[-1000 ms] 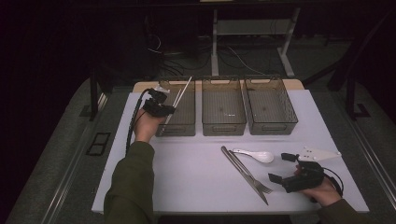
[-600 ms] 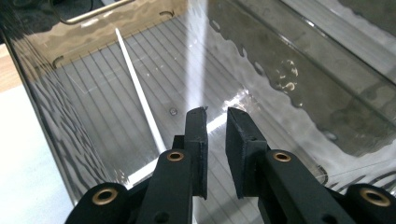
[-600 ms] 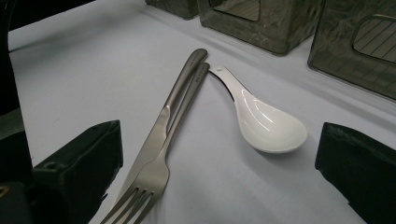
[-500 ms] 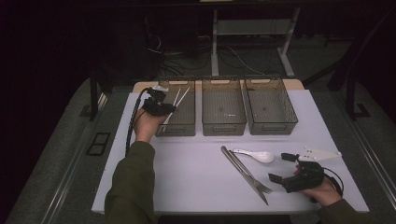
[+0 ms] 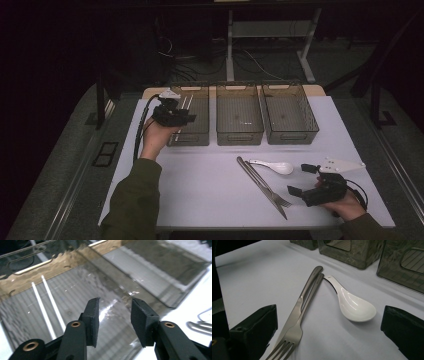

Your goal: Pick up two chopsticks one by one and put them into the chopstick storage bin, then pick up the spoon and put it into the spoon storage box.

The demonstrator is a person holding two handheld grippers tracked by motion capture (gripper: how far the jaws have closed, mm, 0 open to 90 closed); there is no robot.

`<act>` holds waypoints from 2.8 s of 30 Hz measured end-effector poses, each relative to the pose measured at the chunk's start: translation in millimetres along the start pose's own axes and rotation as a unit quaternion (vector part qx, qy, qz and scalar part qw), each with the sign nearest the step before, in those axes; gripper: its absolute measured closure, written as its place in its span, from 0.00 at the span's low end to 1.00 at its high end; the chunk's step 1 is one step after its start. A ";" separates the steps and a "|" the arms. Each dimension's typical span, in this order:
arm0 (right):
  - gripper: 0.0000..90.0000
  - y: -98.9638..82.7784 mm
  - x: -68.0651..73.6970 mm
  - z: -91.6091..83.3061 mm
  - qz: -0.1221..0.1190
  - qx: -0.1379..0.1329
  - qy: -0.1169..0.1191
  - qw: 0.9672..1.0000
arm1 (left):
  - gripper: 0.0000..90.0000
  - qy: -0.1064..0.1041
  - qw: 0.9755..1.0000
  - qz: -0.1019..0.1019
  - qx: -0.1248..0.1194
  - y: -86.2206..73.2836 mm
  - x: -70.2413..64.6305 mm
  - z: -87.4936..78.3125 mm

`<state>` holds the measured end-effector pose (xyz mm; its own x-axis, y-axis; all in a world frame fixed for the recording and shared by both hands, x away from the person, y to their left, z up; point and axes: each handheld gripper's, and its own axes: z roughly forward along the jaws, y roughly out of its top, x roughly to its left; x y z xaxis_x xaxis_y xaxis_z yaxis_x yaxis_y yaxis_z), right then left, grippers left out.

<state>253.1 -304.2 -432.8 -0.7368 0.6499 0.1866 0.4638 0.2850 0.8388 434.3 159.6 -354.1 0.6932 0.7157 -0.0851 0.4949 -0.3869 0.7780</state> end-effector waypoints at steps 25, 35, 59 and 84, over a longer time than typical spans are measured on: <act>0.01 -0.1 0.4 0.4 -0.001 0.001 -0.004 1.000 | 0.33 -0.078 0.995 0.038 -0.056 -64.4 -68.9 -40.2; 0.01 -0.1 0.9 0.2 -0.001 0.000 -0.004 1.000 | 0.19 -0.074 0.995 0.035 -0.055 -99.7 -84.6 -44.3; 0.01 1.5 1.6 -2.7 0.005 0.002 -0.008 1.000 | 0.00 -0.090 0.994 0.046 -0.046 -139.1 -104.4 -41.8; 0.01 28.3 -13.3 9.0 0.020 -0.002 -0.031 0.999 | 0.00 -0.091 0.994 0.045 -0.040 -140.7 -102.9 -37.0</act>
<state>280.5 -298.5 -416.2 -0.6859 0.7029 0.1882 0.4902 0.2551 0.8334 273.9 161.9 -431.8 0.8201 0.5597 -0.1188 0.3882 -0.3916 0.8342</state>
